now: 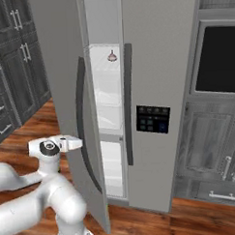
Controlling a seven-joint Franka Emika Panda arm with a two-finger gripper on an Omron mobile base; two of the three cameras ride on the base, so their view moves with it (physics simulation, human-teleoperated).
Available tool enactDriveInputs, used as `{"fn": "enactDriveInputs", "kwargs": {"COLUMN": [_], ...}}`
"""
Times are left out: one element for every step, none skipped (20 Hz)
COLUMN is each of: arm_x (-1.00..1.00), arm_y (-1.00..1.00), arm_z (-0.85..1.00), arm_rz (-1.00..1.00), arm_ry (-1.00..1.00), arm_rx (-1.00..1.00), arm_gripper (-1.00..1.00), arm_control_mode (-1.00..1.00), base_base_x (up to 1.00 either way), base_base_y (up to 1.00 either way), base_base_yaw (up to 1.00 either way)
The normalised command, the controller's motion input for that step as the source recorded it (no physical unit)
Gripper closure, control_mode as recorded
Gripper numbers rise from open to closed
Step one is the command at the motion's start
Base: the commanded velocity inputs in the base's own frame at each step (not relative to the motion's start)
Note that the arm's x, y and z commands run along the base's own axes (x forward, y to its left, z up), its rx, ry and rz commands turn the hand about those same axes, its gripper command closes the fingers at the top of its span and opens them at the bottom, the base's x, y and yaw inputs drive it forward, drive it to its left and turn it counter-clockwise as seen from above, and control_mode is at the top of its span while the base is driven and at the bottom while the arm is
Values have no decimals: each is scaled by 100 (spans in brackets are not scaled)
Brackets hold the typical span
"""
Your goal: There's a chicken drumstick in the fridge that needs to be moved to the freezer for freezing. Pick up the chicken drumstick from the fridge, place it on any shelf in the freezer, and close the fridge and freezer doors when done.
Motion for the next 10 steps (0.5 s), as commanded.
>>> {"fn": "enactDriveInputs", "kwargs": {"arm_x": [32, 32, 34, 35, 36, 34, 39, 39, 39, 39], "arm_y": [-100, -100, -100, -100, -100, -100, -99, -99, -100, -100], "arm_z": [0, 0, 0, 0, 0, 0, 0, 0, 0, 0], "arm_rz": [14, 15, 15, 15, 15, 15, 16, 16, 17, 17], "arm_ry": [5, 4, 5, 5, 4, 4, 5, 4, 3, 1], "arm_rx": [12, 12, 12, 13, 13, 12, 12, 12, 13, 12], "arm_gripper": [-100, -100, -100, -100, -100, -100, -100, -100, -100, -100], "arm_control_mode": [-100, -100, -100, -100, -100, -100, -100, -100, -100, -100], "base_base_x": [0, 0, 0, 0, 0, 0, 0, 0, 0, 0], "base_base_y": [0, 0, 0, 0, 0, 0, 0, 0, 0, 0], "base_base_yaw": [0, 0, 0, 0, 0, 0, 0, 0, 0, 0]}}
